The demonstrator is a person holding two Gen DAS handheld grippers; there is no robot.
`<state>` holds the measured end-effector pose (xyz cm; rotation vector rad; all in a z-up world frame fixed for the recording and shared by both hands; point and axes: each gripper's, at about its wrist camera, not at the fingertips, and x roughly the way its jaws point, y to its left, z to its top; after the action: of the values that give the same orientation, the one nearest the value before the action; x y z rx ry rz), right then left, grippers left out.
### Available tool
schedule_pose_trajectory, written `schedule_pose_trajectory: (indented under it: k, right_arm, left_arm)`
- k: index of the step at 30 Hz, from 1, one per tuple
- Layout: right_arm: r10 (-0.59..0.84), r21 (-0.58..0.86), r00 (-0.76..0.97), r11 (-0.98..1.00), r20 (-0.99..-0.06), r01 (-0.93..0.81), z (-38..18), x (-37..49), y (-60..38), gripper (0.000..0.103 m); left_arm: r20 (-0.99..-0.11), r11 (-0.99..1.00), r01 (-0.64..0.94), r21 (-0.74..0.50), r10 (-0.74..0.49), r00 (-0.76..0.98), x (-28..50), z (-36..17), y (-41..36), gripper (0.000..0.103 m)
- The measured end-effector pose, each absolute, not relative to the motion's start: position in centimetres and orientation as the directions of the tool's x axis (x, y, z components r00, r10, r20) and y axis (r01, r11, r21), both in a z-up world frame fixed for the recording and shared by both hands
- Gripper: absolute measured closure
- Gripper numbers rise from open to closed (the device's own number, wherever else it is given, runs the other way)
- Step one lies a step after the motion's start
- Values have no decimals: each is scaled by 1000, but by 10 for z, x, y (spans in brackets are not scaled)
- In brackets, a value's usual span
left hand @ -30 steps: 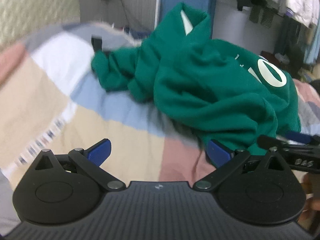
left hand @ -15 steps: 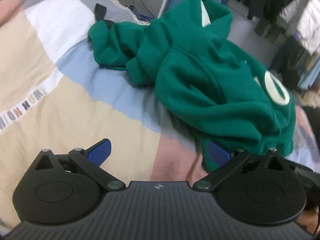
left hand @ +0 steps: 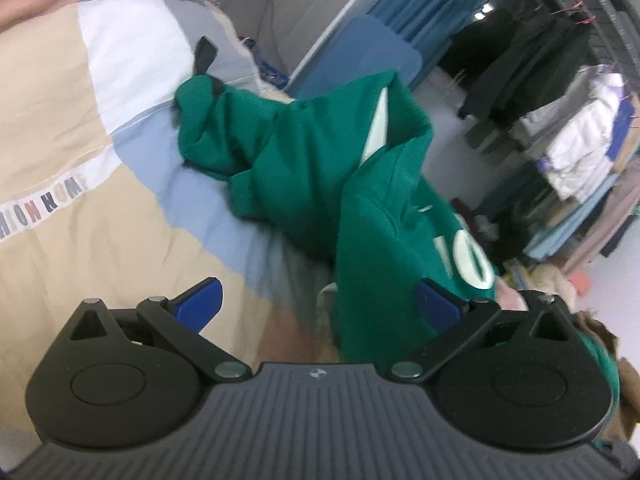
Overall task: Fold large clothes
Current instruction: 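Grasp the green hoodie fabric with the right gripper while the left gripper reaches toward it, then grasp the hoodie hem with the left gripper while the right gripper holds another edge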
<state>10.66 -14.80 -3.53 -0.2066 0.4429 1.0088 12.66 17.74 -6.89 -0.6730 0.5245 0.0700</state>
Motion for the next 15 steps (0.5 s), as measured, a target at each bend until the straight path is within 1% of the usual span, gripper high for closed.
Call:
schedule_pose_trajectory:
  k: [3,4,7,9,11,13,15]
  right_arm:
    - [783,32,389,461,-486,-887,-36,77,-159,83]
    - [773,20,371,444,-515,-896,-39,68,-159,83]
    - [745,56,301,412,-595,-909,-54,56,-158,83]
    - [705,25,303,414,-641,-910,-64,55,-150,82]
    - [699,46,280,408,-657,-912,-67,69,-146,76]
    - [718,114,247,414,-650,-903,-65,83,-148,58]
    - [747,186,229,427,-624,-885,-58,88,-156,52]
  left_arm:
    - [-474,794,-194,-577,-132,871,111,-60,171,0]
    - [-474,787,-190,-587,-144,869,107,-58,170,0]
    - [-462,760,-169,-628,-190,866,96,-57,165,0]
    - [-463,752,-159,-639,-212,861,93,-58,162,0]
    - [-475,763,-156,-627,-216,853,92,-60,158,0]
    - [-490,777,-158,-609,-212,846,94,-62,157,0]
    - [-506,777,-170,-606,-211,836,97,-66,158,0]
